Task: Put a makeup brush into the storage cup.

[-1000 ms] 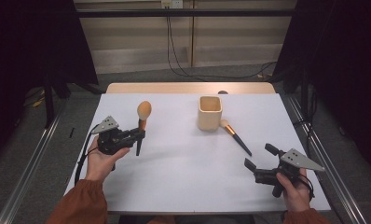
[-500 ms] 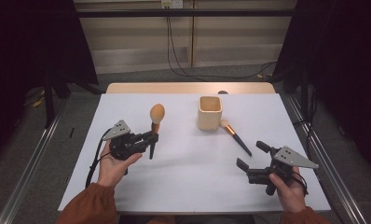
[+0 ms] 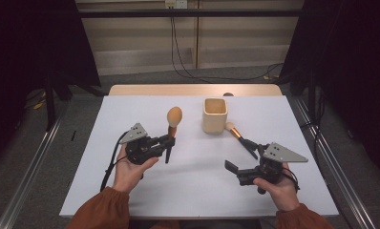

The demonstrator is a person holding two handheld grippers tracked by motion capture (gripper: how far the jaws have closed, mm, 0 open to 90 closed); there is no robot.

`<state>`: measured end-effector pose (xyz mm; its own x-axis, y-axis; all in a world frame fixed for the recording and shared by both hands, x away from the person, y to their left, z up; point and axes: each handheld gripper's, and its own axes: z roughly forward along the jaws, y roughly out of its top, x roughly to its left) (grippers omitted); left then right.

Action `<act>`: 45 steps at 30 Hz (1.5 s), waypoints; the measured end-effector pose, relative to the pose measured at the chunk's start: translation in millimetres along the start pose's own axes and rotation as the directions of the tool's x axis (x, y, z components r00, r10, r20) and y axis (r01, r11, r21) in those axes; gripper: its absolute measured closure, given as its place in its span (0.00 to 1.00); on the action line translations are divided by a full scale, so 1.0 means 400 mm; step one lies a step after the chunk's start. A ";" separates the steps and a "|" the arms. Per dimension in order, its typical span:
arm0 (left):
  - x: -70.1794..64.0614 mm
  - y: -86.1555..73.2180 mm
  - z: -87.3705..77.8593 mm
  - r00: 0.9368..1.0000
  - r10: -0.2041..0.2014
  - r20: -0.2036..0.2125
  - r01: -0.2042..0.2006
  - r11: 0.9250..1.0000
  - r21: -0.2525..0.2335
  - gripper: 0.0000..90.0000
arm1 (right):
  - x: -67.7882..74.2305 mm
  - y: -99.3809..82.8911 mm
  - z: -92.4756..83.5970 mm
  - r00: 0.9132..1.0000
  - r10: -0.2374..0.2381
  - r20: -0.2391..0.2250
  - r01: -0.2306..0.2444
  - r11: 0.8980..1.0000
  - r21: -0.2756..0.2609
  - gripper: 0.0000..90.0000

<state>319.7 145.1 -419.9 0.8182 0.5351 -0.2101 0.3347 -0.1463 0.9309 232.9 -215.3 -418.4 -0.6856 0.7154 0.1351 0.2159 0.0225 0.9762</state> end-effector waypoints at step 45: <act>-0.072 0.001 0.069 0.995 0.048 0.093 -0.047 0.999 -0.013 0.82 | 0.054 0.088 0.241 0.991 0.051 -0.125 -0.048 0.998 0.026 0.20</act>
<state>309.0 106.5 -421.9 0.8732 0.4481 -0.1917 0.2894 -0.1603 0.9437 292.7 -131.7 -397.6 -0.7554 0.6224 0.2052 0.2666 0.0058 0.9638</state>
